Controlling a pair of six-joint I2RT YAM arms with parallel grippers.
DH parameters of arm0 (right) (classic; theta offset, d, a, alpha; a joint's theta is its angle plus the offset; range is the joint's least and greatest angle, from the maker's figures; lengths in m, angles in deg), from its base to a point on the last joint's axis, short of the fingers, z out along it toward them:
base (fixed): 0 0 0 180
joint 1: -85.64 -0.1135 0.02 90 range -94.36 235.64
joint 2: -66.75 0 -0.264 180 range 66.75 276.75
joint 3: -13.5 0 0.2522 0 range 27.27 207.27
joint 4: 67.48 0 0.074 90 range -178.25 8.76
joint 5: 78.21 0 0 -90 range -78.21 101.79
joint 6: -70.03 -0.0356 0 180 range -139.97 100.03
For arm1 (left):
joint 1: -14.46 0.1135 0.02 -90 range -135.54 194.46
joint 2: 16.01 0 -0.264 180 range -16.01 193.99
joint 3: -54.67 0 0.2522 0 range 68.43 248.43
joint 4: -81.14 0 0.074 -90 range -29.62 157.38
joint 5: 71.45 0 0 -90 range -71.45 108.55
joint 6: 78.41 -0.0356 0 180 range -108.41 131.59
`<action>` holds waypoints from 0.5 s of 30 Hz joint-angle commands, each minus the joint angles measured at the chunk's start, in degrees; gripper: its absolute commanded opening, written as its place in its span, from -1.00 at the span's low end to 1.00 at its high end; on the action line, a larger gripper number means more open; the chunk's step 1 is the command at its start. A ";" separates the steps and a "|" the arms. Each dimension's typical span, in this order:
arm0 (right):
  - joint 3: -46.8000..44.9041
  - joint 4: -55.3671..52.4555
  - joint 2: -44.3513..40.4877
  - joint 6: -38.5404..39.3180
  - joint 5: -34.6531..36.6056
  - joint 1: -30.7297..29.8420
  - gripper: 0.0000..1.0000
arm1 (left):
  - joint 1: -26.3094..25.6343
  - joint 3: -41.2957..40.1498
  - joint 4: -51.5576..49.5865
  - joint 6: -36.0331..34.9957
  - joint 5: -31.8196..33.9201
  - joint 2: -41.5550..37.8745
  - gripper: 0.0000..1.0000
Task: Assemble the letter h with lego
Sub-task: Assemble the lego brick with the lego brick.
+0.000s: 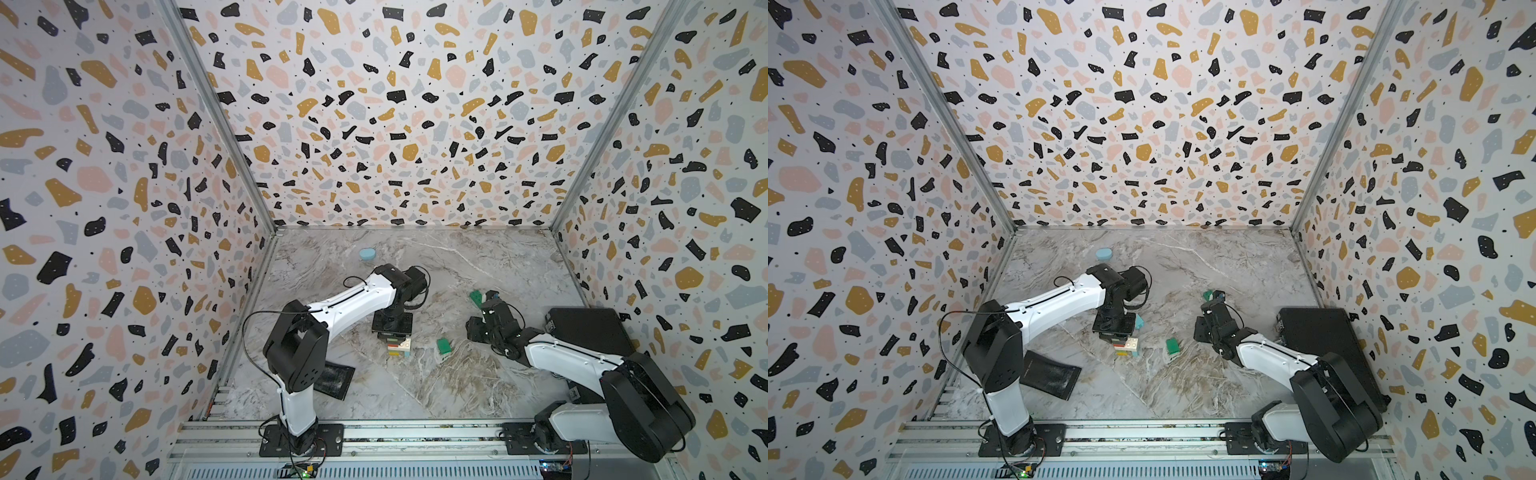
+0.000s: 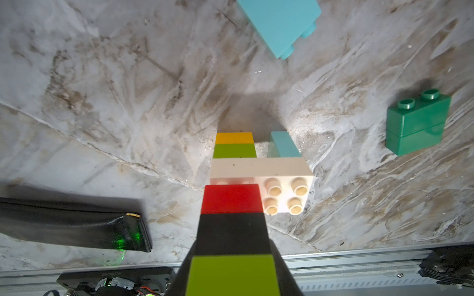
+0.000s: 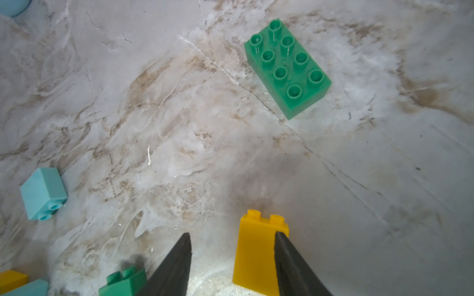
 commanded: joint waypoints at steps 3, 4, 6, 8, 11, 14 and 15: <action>1.91 -0.92 -0.22 0.65 0.75 -0.33 0.08 | 0.29 0.34 -1.75 0.19 -0.28 1.62 -0.91; 1.91 -0.90 -0.25 0.65 0.75 -0.33 0.08 | 0.28 0.26 -1.69 0.14 -0.46 2.00 -0.91; 1.94 -0.99 -0.33 0.65 0.75 -0.47 0.08 | 0.55 0.04 -1.27 -0.06 -1.33 2.74 -0.91; 1.95 -0.99 -0.39 0.65 0.84 -0.44 0.08 | 1.08 -0.58 -0.48 -0.01 -2.48 3.07 -0.92; 1.92 -1.04 -0.50 0.65 0.82 -0.42 0.08 | 2.13 -1.76 1.04 0.17 -5.02 3.18 -0.93; 1.91 -1.08 -0.60 0.61 0.84 -0.46 0.08 | 2.49 -2.03 0.93 0.19 -5.72 3.71 -0.92; 1.94 -1.12 -0.60 0.65 0.83 -0.53 0.08 | 2.47 -1.95 0.69 0.30 -5.89 4.10 -0.93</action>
